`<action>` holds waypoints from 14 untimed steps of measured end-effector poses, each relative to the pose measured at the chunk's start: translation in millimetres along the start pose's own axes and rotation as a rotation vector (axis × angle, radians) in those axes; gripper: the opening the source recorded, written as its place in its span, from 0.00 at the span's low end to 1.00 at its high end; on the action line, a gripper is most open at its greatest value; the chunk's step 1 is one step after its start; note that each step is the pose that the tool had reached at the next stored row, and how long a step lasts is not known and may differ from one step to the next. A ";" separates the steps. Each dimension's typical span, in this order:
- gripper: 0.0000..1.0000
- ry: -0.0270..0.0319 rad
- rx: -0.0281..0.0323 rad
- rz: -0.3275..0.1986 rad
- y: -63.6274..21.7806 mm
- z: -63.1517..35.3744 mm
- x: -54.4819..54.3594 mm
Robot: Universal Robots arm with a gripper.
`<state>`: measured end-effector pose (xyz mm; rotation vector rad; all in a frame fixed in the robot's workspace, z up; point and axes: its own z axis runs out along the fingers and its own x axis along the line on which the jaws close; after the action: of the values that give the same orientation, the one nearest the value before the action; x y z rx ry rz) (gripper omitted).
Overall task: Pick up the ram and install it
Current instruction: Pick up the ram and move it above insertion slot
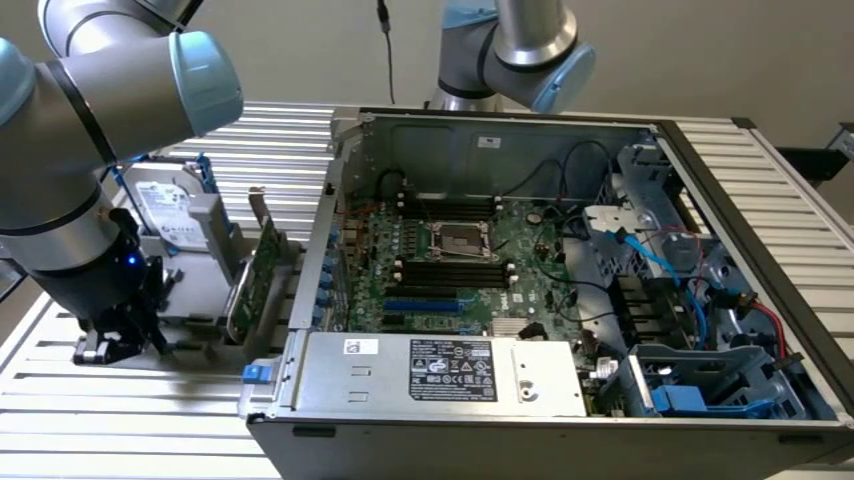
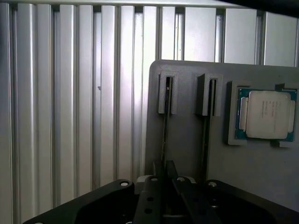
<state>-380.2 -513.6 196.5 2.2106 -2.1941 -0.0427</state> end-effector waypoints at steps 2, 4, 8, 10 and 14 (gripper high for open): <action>0.13 -0.0001 0.0001 0.000 0.0 0.0 0.0; 0.13 -0.0001 0.0002 0.000 0.0 -0.4 0.0; 0.13 0.0001 -0.0001 0.000 0.4 -3.2 0.0; 0.13 0.0001 -0.0001 -0.001 0.6 -5.8 0.0; 0.13 0.0002 0.0000 -0.003 1.1 -13.8 0.0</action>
<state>-380.7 -513.6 210.3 2.2136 -2.1909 -0.0426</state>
